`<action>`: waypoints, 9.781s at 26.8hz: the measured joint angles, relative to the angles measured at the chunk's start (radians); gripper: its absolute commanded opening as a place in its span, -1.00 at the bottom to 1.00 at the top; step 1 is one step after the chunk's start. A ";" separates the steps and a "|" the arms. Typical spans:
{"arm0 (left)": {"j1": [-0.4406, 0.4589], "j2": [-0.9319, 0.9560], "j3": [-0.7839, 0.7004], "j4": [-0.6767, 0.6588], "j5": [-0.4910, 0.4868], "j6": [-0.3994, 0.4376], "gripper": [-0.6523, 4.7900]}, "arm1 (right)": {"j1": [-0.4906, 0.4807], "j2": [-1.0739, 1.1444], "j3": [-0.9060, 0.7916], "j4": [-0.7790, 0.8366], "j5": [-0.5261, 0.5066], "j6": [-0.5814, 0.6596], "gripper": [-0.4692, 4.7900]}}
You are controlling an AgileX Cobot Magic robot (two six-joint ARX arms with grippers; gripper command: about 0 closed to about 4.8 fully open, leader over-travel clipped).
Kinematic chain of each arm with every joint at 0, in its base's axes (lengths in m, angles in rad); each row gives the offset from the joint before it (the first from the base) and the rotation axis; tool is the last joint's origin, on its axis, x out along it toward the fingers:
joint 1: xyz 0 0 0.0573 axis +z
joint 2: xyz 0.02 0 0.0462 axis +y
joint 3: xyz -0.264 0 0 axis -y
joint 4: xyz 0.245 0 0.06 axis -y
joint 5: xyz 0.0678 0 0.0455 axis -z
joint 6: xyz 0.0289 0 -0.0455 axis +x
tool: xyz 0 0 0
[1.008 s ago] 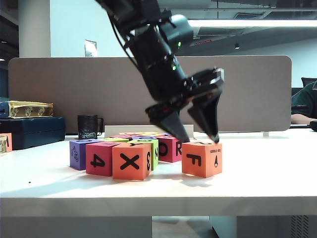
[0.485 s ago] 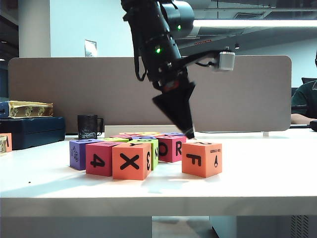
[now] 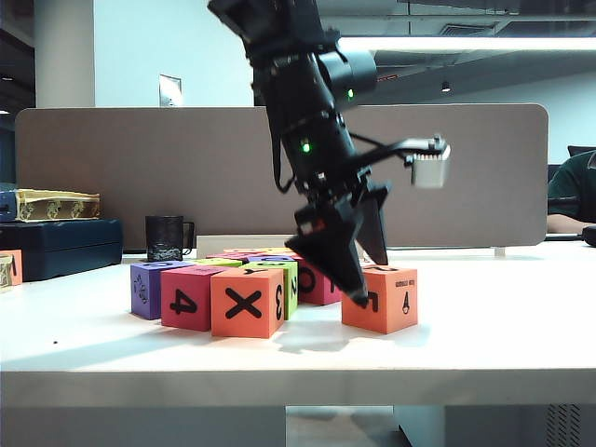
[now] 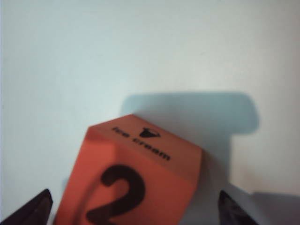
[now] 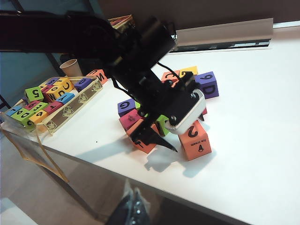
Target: Select the appropriate blocks from the scattered letter blocks on the table and arrange them in a row to spell out "23".
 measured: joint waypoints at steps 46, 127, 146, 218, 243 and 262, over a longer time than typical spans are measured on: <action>-0.004 -0.050 -0.001 -0.076 -0.157 -1.762 0.34 | 0.000 0.000 0.000 0.000 0.007 0.000 -0.83; 0.093 -0.104 0.000 -0.158 -0.319 -1.561 1.00 | 0.000 0.000 0.000 -0.015 0.007 0.000 -0.83; 0.093 -0.017 0.000 -0.135 -0.317 -1.571 0.08 | 0.000 0.000 0.000 -0.016 0.007 0.000 -0.83; -0.139 0.007 0.000 0.074 -0.242 -1.345 0.52 | 0.000 0.000 0.000 -0.014 0.007 0.000 -0.83; -0.139 -0.052 0.001 0.061 -0.297 -0.998 0.53 | 0.000 0.000 0.000 -0.014 0.007 0.000 -0.83; -0.111 -0.053 0.002 0.080 -0.148 -0.227 0.74 | 0.000 0.000 0.000 -0.015 0.007 0.000 -0.83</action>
